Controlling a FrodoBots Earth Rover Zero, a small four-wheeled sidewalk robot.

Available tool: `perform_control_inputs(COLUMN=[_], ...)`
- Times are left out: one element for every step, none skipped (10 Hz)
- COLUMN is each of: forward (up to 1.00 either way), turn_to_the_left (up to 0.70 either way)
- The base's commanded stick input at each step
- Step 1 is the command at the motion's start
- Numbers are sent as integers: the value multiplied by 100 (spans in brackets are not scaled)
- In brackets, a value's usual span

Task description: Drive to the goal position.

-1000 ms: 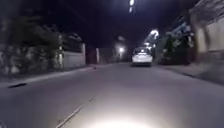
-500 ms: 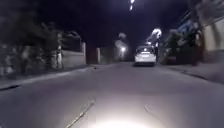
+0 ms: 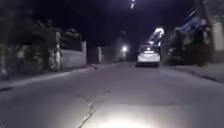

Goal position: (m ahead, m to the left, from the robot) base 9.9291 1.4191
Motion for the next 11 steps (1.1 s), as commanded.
perform_control_inputs(forward=[100, 100, 100, 100, 100, 100, 100, 100, 100, 100, 100], turn_to_the_left=[0, 0, 0, 0, 0, 0, 0, 0, 0, 0, -26])
